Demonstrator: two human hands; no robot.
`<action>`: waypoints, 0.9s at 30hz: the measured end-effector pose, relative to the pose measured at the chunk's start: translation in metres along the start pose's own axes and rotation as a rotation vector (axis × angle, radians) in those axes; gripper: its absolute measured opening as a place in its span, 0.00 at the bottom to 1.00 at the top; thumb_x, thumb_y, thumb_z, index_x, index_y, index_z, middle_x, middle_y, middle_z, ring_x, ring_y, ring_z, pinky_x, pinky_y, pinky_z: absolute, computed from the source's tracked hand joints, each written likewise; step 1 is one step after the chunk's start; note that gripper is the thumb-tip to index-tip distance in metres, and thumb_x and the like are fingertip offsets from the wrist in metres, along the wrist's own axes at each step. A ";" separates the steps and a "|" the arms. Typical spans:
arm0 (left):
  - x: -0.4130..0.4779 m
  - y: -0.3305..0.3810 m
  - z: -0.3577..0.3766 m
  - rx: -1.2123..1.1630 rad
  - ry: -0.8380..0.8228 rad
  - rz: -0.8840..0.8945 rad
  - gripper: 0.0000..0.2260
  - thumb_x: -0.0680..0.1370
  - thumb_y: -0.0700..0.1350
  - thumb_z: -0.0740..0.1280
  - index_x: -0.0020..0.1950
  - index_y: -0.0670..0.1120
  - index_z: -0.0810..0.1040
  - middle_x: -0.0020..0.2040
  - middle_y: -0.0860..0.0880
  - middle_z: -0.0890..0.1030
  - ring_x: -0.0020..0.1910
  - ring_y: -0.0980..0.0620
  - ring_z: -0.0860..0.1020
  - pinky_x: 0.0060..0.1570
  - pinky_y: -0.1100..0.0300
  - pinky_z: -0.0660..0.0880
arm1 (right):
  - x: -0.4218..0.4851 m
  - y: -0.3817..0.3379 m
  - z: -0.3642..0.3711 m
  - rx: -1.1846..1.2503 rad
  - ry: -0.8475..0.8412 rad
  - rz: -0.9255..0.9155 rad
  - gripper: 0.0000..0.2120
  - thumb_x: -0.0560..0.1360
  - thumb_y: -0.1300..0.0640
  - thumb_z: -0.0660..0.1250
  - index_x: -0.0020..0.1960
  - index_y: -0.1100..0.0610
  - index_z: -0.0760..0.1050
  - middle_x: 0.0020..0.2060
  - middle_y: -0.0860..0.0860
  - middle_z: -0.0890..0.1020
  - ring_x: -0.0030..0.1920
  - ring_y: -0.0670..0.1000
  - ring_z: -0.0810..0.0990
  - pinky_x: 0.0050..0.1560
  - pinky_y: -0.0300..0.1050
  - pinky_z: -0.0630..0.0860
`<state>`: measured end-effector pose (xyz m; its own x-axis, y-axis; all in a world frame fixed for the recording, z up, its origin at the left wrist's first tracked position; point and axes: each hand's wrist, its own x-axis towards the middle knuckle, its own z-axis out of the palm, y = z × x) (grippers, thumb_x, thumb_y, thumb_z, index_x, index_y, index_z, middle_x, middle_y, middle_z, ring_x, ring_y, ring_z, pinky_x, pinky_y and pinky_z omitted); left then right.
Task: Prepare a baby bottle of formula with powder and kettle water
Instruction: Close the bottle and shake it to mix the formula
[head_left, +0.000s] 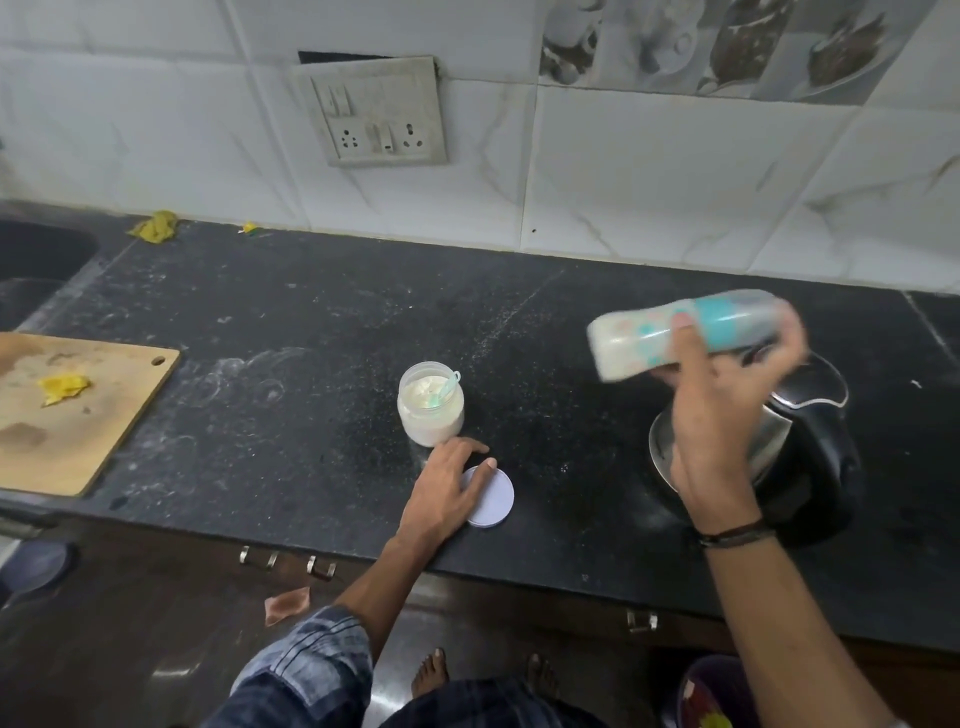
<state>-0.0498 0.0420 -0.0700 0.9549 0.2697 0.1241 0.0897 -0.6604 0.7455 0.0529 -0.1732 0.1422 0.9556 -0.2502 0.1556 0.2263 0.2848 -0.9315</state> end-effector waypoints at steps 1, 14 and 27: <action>0.000 -0.001 0.000 -0.006 0.002 0.000 0.17 0.83 0.62 0.59 0.61 0.52 0.78 0.59 0.57 0.78 0.61 0.58 0.73 0.63 0.57 0.71 | -0.001 0.003 -0.003 -0.044 -0.056 0.034 0.37 0.77 0.62 0.76 0.77 0.50 0.58 0.69 0.56 0.78 0.63 0.54 0.85 0.55 0.61 0.85; 0.002 0.003 0.000 -0.012 -0.007 -0.016 0.15 0.83 0.61 0.60 0.60 0.54 0.78 0.59 0.58 0.77 0.61 0.60 0.72 0.62 0.59 0.70 | -0.004 0.007 -0.004 0.075 0.147 -0.048 0.40 0.76 0.53 0.77 0.77 0.50 0.55 0.69 0.55 0.76 0.62 0.53 0.85 0.50 0.58 0.87; 0.001 0.001 0.000 -0.019 0.002 -0.002 0.15 0.83 0.60 0.61 0.60 0.52 0.79 0.58 0.58 0.77 0.60 0.58 0.73 0.63 0.57 0.71 | -0.001 0.009 -0.011 -0.058 -0.035 0.040 0.36 0.77 0.62 0.76 0.77 0.50 0.59 0.67 0.51 0.80 0.63 0.54 0.85 0.57 0.64 0.84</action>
<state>-0.0493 0.0416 -0.0689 0.9542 0.2724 0.1238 0.0861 -0.6462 0.7583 0.0515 -0.1807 0.1299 0.9699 -0.2069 0.1285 0.1777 0.2400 -0.9544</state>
